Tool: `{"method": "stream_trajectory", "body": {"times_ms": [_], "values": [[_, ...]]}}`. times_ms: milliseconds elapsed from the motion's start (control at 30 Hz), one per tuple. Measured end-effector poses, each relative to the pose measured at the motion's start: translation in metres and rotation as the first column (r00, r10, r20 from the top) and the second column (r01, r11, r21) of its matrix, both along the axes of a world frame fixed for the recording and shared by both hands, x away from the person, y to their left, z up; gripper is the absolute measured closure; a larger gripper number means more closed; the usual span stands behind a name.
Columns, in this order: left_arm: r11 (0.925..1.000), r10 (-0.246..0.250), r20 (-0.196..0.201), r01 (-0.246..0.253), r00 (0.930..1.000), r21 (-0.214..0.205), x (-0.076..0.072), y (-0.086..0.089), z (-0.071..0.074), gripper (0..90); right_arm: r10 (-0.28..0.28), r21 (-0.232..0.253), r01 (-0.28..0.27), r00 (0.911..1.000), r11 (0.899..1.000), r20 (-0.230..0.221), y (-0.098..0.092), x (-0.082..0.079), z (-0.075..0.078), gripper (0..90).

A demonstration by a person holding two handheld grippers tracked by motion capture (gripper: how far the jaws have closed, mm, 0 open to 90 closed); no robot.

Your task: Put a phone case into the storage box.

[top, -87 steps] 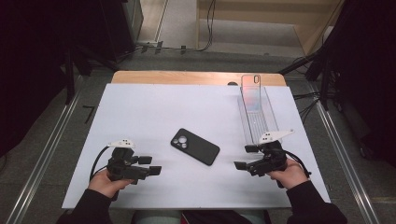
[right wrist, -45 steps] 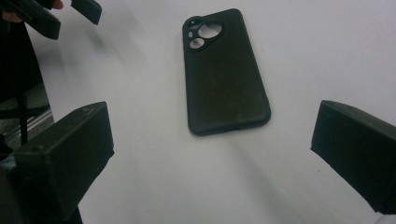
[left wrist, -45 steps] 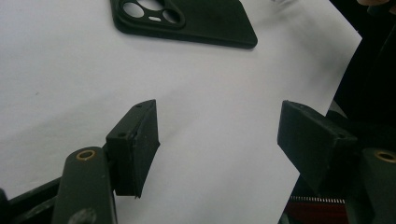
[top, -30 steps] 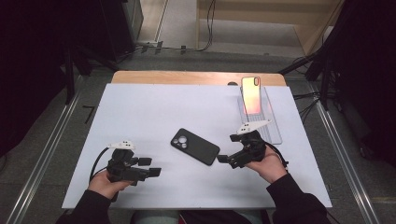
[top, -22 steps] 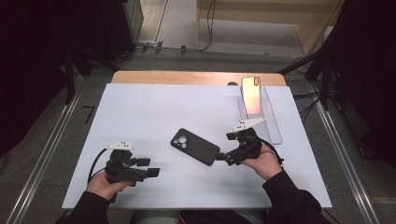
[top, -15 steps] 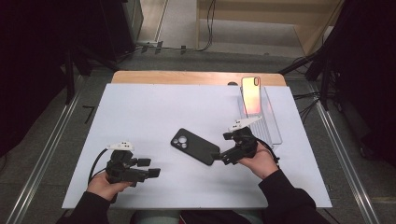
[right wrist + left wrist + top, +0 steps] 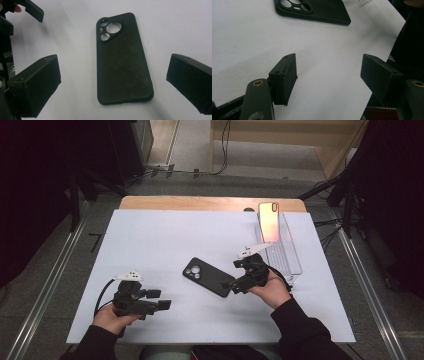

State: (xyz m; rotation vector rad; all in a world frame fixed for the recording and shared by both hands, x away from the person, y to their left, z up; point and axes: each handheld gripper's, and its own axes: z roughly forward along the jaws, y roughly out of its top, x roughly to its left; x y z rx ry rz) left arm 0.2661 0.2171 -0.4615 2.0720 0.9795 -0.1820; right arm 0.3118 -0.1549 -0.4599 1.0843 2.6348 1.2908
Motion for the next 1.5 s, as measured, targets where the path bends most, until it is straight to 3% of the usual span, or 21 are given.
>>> {"method": "stream_trajectory", "body": {"times_ms": [867,1500], "values": [[0.9999,0.006,0.013,-0.006,0.9999,0.008,-0.003,0.000,-0.002,29.6,0.048,-0.025,-0.048,0.9986,0.999,-0.024,0.033,0.028,-0.012,0.0],[0.9998,0.021,0.011,-0.021,0.9997,0.004,-0.005,0.004,-0.002,29.5,0.117,-0.057,-0.117,0.9932,0.992,-0.005,0.053,0.041,-0.021,0.0]]}}
